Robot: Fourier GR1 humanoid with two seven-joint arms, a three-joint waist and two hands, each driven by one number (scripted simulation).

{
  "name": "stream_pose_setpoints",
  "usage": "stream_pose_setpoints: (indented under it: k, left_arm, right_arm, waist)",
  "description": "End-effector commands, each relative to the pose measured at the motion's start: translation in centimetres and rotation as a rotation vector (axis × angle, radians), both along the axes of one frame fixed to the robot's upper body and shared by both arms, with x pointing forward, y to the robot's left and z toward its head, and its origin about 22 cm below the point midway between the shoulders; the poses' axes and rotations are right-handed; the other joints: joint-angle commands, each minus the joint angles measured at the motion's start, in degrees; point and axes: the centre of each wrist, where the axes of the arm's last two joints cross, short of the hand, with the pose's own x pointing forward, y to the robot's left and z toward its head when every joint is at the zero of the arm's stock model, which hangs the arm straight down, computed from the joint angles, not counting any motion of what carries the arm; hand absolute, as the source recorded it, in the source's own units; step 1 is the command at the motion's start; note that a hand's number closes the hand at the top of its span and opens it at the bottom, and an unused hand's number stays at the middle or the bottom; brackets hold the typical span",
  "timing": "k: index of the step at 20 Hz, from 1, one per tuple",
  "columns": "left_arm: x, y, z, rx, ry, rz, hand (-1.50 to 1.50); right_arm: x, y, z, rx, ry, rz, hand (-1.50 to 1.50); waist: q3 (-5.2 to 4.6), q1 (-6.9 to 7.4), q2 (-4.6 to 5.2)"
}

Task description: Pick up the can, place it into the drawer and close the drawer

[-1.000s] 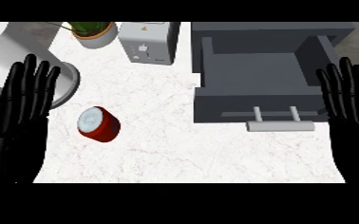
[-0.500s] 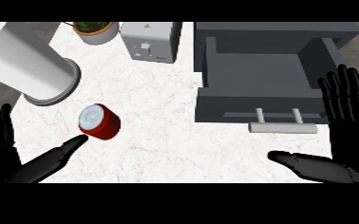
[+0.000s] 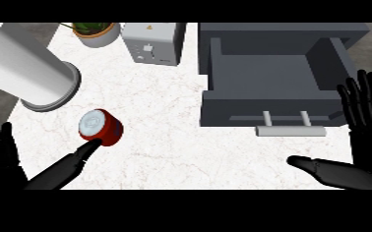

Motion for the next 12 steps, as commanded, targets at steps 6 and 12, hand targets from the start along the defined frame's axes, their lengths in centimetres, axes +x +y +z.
stream_pose_setpoints:
  k: [6, 12]
  left_arm:
    - [1.0, -1.1, -1.8, -0.058, 0.059, -0.008, -1.5]
    - [3.7, -3.0, -6.6, -0.047, 0.121, 0.013, -1.5]
  right_arm:
    - [-1.3, -0.6, -1.5, -0.003, 0.01, 0.007, -1.5]
    - [-0.4, -1.2, -0.7, 0.001, -0.011, -0.006, -1.5]
  waist:
    - [-0.04, -0.09, -0.01]
    - [-0.06, -0.22, 0.05]
